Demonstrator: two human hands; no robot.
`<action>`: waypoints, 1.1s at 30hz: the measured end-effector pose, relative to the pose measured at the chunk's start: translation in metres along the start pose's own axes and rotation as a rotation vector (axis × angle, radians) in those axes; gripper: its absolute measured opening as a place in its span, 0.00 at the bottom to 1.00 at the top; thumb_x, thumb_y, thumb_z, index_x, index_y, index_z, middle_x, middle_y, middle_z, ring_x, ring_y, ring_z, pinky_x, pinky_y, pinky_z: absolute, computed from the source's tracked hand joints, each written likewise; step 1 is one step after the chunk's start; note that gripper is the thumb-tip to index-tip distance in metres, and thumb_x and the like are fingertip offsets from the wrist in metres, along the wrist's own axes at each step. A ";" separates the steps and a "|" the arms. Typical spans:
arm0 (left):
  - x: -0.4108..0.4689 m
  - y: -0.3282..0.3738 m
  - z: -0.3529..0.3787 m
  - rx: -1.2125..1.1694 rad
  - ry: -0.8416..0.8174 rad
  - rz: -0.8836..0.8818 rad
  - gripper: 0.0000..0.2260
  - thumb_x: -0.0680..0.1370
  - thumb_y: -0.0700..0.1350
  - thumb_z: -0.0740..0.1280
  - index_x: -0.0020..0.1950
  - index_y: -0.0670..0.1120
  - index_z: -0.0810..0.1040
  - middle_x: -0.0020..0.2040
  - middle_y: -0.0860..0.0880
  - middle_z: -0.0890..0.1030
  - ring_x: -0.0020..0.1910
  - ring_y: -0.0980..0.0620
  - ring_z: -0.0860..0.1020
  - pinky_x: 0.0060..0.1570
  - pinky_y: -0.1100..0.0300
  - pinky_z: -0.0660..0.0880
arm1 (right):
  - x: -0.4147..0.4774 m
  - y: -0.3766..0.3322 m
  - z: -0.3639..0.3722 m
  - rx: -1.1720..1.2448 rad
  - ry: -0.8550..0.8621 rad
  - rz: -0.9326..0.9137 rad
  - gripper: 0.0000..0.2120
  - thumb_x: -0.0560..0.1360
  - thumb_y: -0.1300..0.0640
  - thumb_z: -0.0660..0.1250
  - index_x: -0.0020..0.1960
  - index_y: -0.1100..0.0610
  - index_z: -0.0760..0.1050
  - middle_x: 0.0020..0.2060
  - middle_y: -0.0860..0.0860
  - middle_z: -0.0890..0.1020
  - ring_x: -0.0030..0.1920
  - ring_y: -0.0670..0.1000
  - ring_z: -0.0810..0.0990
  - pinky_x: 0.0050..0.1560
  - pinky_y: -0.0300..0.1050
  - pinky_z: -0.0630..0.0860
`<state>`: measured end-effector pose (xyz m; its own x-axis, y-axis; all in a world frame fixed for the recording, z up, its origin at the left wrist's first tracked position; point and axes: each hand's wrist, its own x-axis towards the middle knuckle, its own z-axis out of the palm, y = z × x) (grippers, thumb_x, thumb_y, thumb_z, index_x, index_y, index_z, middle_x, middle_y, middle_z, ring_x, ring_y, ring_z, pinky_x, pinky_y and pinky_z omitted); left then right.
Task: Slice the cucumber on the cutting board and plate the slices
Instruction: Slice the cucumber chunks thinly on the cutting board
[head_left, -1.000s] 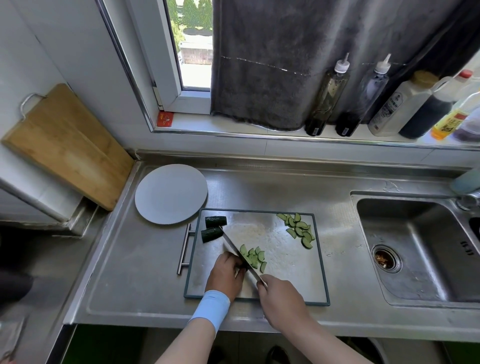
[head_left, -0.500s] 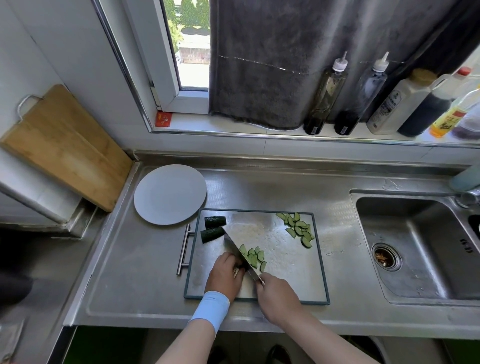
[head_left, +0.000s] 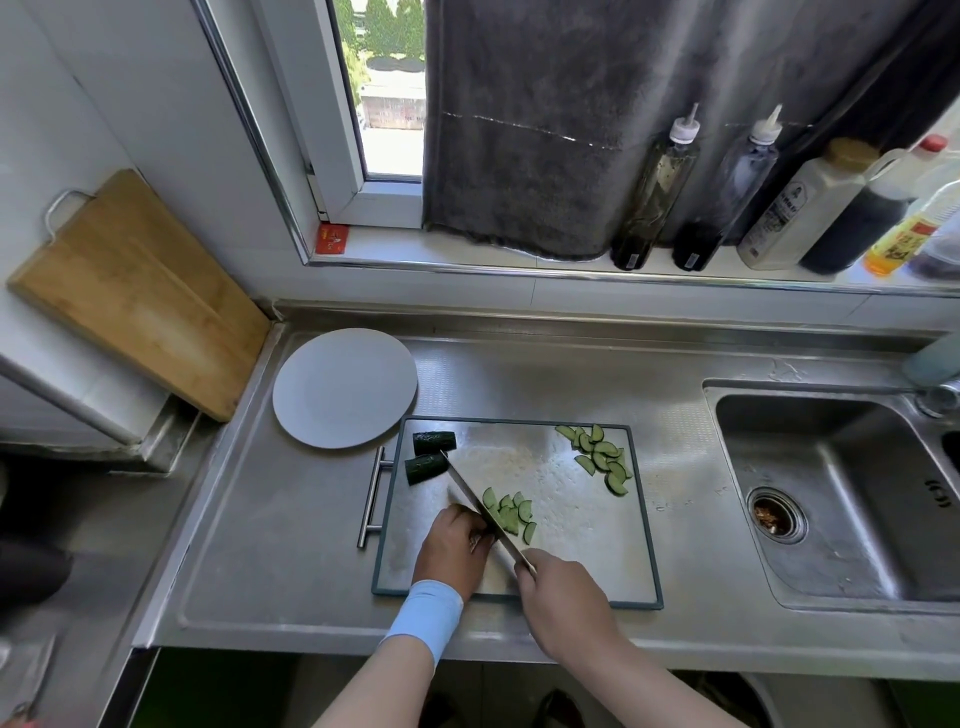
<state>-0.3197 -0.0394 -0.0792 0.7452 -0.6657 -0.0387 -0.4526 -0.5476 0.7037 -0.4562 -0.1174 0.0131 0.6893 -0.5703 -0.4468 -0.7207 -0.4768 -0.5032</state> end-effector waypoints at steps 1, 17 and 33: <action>0.000 -0.001 0.000 -0.003 -0.002 -0.006 0.04 0.72 0.45 0.72 0.44 0.47 0.80 0.45 0.51 0.77 0.47 0.52 0.75 0.47 0.57 0.75 | -0.002 0.000 -0.001 -0.006 0.003 -0.004 0.10 0.82 0.49 0.53 0.44 0.45 0.69 0.34 0.45 0.76 0.35 0.48 0.73 0.30 0.40 0.64; -0.001 -0.002 -0.002 0.039 0.003 0.029 0.03 0.71 0.45 0.71 0.43 0.48 0.79 0.44 0.53 0.77 0.46 0.54 0.74 0.44 0.61 0.74 | 0.016 -0.006 0.006 0.011 -0.071 0.057 0.12 0.82 0.51 0.53 0.52 0.52 0.75 0.45 0.52 0.82 0.45 0.55 0.79 0.42 0.47 0.74; -0.002 0.000 -0.003 0.017 0.003 0.014 0.03 0.72 0.44 0.71 0.44 0.48 0.80 0.45 0.52 0.77 0.47 0.54 0.74 0.46 0.64 0.71 | -0.001 0.000 0.004 0.010 -0.003 0.017 0.12 0.82 0.49 0.54 0.44 0.48 0.73 0.35 0.46 0.78 0.35 0.47 0.75 0.31 0.40 0.67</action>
<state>-0.3201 -0.0362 -0.0768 0.7404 -0.6716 -0.0267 -0.4712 -0.5470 0.6919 -0.4563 -0.1141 0.0105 0.6771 -0.5761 -0.4579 -0.7317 -0.4606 -0.5025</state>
